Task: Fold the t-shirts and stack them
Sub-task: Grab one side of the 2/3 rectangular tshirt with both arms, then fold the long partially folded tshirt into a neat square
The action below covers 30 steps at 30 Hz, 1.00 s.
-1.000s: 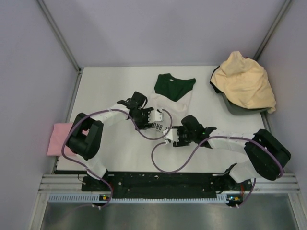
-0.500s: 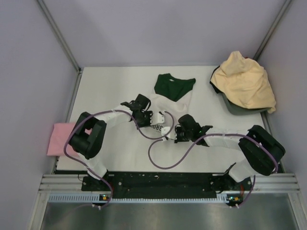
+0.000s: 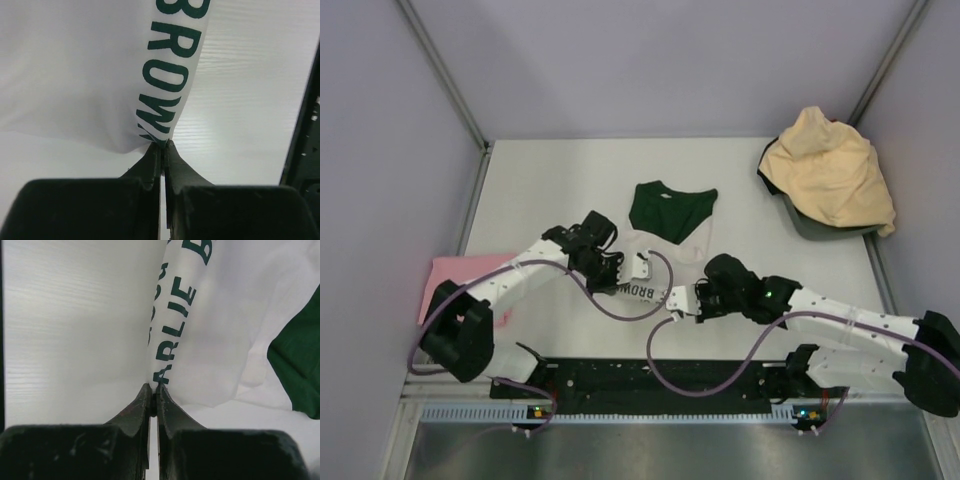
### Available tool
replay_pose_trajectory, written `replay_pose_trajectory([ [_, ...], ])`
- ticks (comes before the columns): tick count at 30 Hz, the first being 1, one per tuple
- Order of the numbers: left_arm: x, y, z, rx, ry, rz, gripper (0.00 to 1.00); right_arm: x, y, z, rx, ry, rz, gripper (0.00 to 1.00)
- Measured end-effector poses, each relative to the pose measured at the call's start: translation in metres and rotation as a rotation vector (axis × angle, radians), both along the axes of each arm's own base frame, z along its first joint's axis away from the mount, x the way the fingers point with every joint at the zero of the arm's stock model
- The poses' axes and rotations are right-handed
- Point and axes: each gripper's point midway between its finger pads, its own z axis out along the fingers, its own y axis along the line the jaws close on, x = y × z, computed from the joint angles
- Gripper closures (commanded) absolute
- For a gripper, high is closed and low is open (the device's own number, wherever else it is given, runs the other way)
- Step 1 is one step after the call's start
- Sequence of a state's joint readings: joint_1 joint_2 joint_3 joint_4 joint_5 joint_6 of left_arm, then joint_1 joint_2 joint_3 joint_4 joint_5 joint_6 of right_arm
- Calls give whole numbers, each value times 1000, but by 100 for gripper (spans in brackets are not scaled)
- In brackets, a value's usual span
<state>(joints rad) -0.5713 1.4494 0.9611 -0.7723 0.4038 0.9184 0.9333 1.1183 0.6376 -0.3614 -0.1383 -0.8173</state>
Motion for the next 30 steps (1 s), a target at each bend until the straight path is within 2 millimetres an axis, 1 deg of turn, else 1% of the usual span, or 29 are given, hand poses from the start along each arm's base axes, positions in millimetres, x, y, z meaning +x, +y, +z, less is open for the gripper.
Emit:
replay_pose_trajectory([
  [4, -32, 5, 14, -11, 50, -35, 100, -30, 0, 12, 25, 54, 59, 100],
  [7, -57, 8, 21, -5, 108, -75, 100, -51, 0, 22, 33, 102, 100, 100],
  [10, -83, 11, 33, -1, 168, -125, 100, -71, 0, 43, 70, 158, 134, 100],
  [11, -88, 12, 40, -5, 172, -138, 100, -75, 1, 51, 89, 170, 139, 100],
  [13, -94, 11, 60, -29, 169, -155, 100, -82, 2, 71, 136, 190, 137, 100],
  [14, -92, 8, 75, -50, 147, -158, 100, -84, 1, 82, 162, 193, 135, 100],
  [16, -87, 3, 97, -79, 112, -147, 100, -87, 0, 100, 202, 198, 125, 100],
  [17, -84, 1, 108, -92, 99, -132, 100, -87, 0, 105, 215, 200, 117, 100],
  [19, -77, -2, 121, -108, 76, -98, 100, -82, -2, 112, 236, 211, 82, 100],
  [20, -73, -3, 125, -107, 72, -73, 100, -75, -5, 113, 242, 215, 47, 100],
  [22, -60, -7, 129, -95, 75, -17, 100, -52, -11, 110, 251, 228, -55, 100],
  [24, -41, -12, 127, -79, 86, 40, 100, -25, -20, 106, 266, 242, -176, 100],
  [27, 1, -24, 123, -65, 97, 134, 100, 14, -32, 102, 304, 249, -331, 100],
  [30, 46, -34, 118, -62, 106, 216, 100, 47, -40, 96, 336, 255, -442, 100],
])
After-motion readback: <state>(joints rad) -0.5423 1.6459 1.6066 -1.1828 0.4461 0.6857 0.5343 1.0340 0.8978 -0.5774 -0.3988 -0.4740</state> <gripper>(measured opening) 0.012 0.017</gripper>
